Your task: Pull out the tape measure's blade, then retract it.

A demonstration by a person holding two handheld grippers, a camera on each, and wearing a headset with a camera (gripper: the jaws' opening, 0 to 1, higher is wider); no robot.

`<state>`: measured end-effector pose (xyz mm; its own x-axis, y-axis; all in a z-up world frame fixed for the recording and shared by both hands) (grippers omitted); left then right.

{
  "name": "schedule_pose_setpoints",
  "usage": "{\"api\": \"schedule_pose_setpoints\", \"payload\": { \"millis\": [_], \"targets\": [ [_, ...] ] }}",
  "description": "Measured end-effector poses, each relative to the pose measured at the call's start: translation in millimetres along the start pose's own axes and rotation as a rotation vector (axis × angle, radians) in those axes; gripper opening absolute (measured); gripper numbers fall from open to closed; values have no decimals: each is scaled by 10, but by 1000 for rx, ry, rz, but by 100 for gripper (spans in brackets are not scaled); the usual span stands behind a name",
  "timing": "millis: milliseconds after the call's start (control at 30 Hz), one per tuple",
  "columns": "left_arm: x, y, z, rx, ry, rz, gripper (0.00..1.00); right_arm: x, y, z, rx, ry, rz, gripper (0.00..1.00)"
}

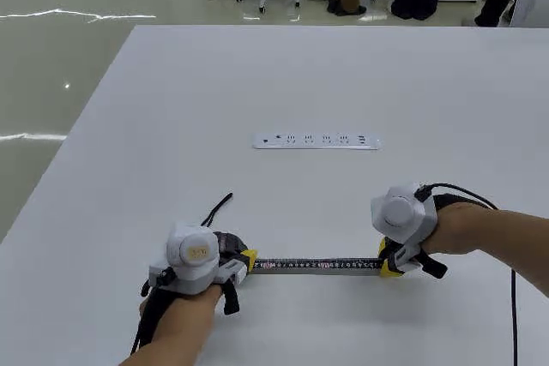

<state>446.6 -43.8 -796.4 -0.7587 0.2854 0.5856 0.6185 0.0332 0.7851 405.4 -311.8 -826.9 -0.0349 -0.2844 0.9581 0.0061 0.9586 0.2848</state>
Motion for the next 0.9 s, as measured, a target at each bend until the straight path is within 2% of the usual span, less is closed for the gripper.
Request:
{"api": "schedule_pose_setpoints", "payload": {
  "millis": [67, 367, 533, 900],
  "targets": [
    [-1, 1, 3, -1, -1, 4, 63, 2, -4, 0, -26, -1, -9, 14],
    [3, -14, 4, -23, 8, 36, 61, -1, 0, -3, -27, -3, 2, 13],
    [19, -18, 6, -28, 13, 29, 60, -1, 2, -4, -36, -6, 4, 13],
    [4, -6, 8, -37, -11, 26, 59, -8, 5, -13, -19, -8, 1, 14]
  ]
}}
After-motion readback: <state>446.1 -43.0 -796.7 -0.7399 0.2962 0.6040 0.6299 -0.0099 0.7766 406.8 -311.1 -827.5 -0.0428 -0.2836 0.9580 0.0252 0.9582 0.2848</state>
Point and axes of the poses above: the centre of the closed fingertips' face, and the gripper's own axes: x roughly backward along the fingers, z roughly to its left, y roughly out of its top, the point moved 1 cm from there along x, roughly backward along the fingers, and after that the axes turned 9 degrees about x, right-handed, at the moved point
